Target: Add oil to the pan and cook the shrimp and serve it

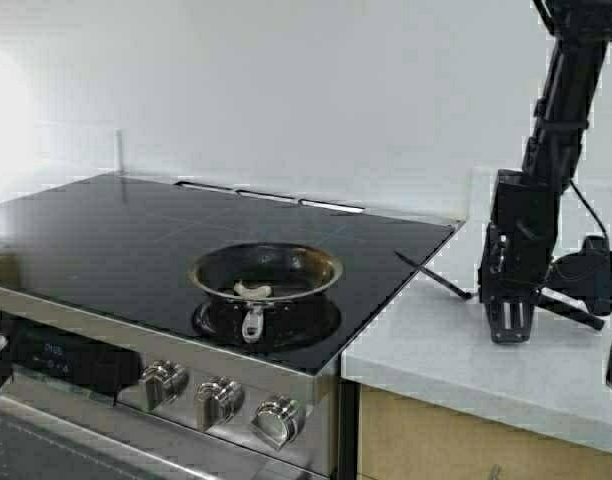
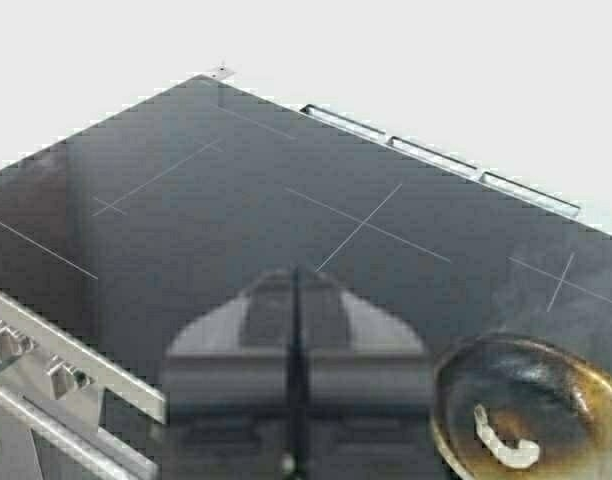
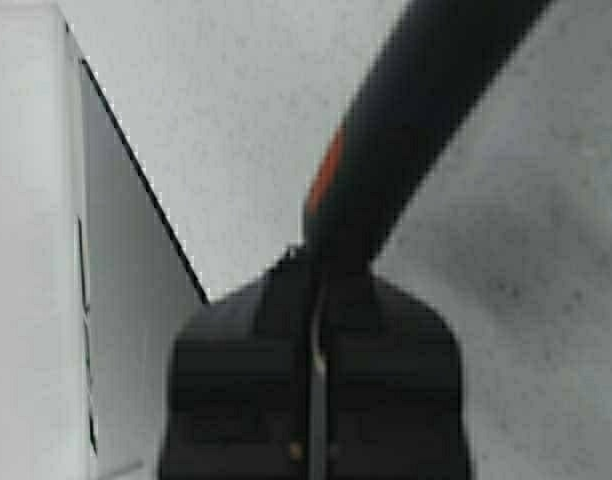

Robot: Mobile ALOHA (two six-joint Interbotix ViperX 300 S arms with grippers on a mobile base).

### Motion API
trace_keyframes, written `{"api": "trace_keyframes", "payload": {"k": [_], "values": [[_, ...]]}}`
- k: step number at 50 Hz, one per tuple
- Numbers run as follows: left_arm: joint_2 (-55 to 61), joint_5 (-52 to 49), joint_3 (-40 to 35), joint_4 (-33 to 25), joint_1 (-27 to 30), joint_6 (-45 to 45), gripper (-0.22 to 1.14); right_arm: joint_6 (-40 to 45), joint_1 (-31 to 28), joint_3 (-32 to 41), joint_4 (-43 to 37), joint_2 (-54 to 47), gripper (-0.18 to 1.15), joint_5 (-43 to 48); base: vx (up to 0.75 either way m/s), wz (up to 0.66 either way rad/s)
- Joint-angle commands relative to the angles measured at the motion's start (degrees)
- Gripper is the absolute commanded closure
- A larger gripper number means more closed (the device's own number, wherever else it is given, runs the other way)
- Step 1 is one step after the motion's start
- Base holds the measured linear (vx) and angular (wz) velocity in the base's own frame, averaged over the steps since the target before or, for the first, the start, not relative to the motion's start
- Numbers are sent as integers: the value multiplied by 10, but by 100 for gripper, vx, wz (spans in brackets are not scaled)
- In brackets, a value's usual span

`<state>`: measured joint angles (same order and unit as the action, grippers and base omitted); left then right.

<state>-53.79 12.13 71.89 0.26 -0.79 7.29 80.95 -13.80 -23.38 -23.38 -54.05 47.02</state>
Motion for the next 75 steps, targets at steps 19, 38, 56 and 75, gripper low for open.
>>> {"api": "trace_keyframes", "payload": {"k": [19,38,56,75], "values": [[3,3,-9,1,1,-1,88,12,-16,-68,51,98,84,5,0,0],[3,0,-7,1,1,-1,88,36,-46,-132,83,108,86,52,0,0],[4,-3,-7,1,1,0,88,8,-132,-156,86,128,87,63,0,0],[4,-9,-5,1,0,8,88,-110,-147,-200,83,257,87,58,0,0]]}}
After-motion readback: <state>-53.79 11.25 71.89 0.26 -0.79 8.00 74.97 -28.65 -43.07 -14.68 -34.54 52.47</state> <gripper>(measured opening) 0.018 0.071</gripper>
